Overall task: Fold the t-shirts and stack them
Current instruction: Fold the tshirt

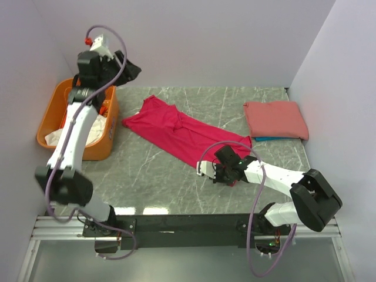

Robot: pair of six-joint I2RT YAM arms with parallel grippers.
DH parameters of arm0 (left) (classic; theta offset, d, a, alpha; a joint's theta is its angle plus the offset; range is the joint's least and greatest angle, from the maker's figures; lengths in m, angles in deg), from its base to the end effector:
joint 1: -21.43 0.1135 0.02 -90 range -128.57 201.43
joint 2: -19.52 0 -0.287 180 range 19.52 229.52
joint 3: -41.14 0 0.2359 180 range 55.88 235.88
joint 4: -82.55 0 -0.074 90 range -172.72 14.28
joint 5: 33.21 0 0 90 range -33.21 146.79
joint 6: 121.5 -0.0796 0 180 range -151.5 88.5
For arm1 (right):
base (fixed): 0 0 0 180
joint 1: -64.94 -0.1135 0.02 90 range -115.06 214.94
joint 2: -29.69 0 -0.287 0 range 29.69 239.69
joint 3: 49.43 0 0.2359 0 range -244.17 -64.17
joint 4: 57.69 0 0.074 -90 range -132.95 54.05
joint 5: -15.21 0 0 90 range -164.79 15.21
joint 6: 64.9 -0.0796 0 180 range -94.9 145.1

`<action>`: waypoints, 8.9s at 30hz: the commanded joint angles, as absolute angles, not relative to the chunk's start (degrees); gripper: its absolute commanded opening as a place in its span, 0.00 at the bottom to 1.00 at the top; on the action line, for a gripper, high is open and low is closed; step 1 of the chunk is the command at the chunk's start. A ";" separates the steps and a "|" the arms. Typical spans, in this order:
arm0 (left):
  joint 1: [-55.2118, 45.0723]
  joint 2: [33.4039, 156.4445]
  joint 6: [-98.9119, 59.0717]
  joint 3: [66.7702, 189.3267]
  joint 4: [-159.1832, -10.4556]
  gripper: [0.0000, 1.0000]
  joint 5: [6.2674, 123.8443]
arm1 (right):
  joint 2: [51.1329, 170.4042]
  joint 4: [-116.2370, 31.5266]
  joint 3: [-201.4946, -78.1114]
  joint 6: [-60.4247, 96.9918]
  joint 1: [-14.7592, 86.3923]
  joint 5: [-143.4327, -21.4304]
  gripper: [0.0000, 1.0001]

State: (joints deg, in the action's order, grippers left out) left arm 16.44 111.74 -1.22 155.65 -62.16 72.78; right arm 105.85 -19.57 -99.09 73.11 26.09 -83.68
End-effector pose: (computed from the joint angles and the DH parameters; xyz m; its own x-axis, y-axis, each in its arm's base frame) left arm 0.3926 -0.0563 0.4559 -0.3705 -0.4542 -0.8102 0.1901 0.8167 -0.5448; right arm 0.1698 0.1525 0.1490 0.0283 -0.9202 -0.3905 -0.9721 0.0657 -0.2252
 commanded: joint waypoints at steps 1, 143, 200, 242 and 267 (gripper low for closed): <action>16.77 102.07 -4.60 143.65 -64.34 0.64 72.00 | 106.69 -13.25 -99.41 71.94 23.29 -84.71 0.00; 10.27 71.11 10.08 84.79 -73.58 0.68 91.77 | 104.23 6.53 -109.68 66.23 36.37 -99.22 0.41; 1.30 117.49 8.69 129.54 -71.04 0.66 62.43 | 122.41 8.73 -108.20 73.96 76.98 -95.44 0.00; 4.03 182.54 34.23 201.77 -64.68 0.24 68.30 | 122.50 10.05 -109.61 73.18 76.64 -103.88 0.00; 9.83 112.80 2.78 143.03 -71.98 0.70 67.43 | 112.54 -9.75 -125.04 53.16 56.95 -107.68 0.51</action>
State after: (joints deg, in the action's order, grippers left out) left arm 10.18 118.54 8.90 154.92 -74.44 71.25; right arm 112.12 3.99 -121.49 67.47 59.14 -107.39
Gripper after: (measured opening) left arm 0.703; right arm 0.517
